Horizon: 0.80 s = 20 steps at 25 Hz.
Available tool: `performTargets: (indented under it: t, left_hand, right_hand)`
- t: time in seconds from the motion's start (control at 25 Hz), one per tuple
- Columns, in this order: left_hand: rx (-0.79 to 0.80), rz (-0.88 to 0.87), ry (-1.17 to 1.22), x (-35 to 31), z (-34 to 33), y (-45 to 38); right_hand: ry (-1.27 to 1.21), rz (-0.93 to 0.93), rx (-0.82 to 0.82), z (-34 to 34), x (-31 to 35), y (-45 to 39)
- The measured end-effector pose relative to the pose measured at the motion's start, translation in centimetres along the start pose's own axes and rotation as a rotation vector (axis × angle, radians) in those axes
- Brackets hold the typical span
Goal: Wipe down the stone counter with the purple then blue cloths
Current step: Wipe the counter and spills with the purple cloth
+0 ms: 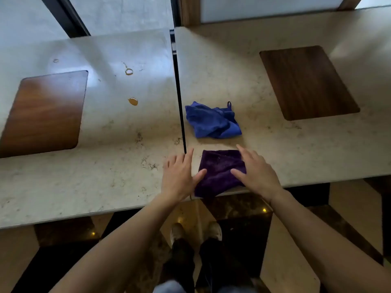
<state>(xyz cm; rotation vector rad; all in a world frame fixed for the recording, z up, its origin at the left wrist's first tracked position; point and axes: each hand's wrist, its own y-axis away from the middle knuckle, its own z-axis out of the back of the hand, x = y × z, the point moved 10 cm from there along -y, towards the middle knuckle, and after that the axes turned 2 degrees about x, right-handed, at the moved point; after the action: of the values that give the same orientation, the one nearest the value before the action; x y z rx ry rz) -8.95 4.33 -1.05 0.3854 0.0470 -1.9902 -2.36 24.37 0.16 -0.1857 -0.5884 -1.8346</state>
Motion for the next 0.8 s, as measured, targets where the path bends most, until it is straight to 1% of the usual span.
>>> performTargets:
  t: [0.12, 0.16, 0.28, 0.36, 0.44, 0.56, 0.64, 0.72, 0.8]
  left_hand:
    - [0.127, 0.083, 0.042, -0.3, -2.8, -1.9]
    - [0.175, 0.116, 0.092, -0.3, -3.4, -2.2]
    - [0.186, 0.191, 0.288, -0.6, -4.1, -2.4]
    - [0.239, 0.245, 0.419, -0.5, -4.6, -2.8]
    - [0.284, 0.264, 0.476, -0.5, -4.8, -2.9]
    - [0.258, 0.207, 0.536, -0.7, -3.7, -2.7]
    - [0.253, 0.18, 0.638, -0.9, -2.8, -2.0]
    - [0.257, 0.177, 0.744, -1.0, -1.8, -1.1]
    - [0.222, 0.174, 0.799, -0.6, -0.3, -0.2]
  right_hand:
    - [0.058, -0.015, 0.144, -2.1, -0.4, -2.6]
    - [0.071, -0.022, 0.18, -2.3, -0.4, -3.2]
    - [0.072, -0.037, 0.216, -3.0, -0.9, -4.4]
    - [0.047, -0.082, 0.252, -3.1, -1.5, -5.0]
    - [0.043, -0.093, 0.256, -3.1, -1.5, -5.3]
    - [0.039, -0.034, 0.203, -2.6, -0.8, -5.0]
    - [0.014, 0.01, 0.181, -1.8, -0.2, -4.8]
    - [-0.082, 0.019, 0.195, -1.2, 0.4, -4.4]
    - [-0.23, 0.037, 0.207, -0.4, 1.7, -3.8]
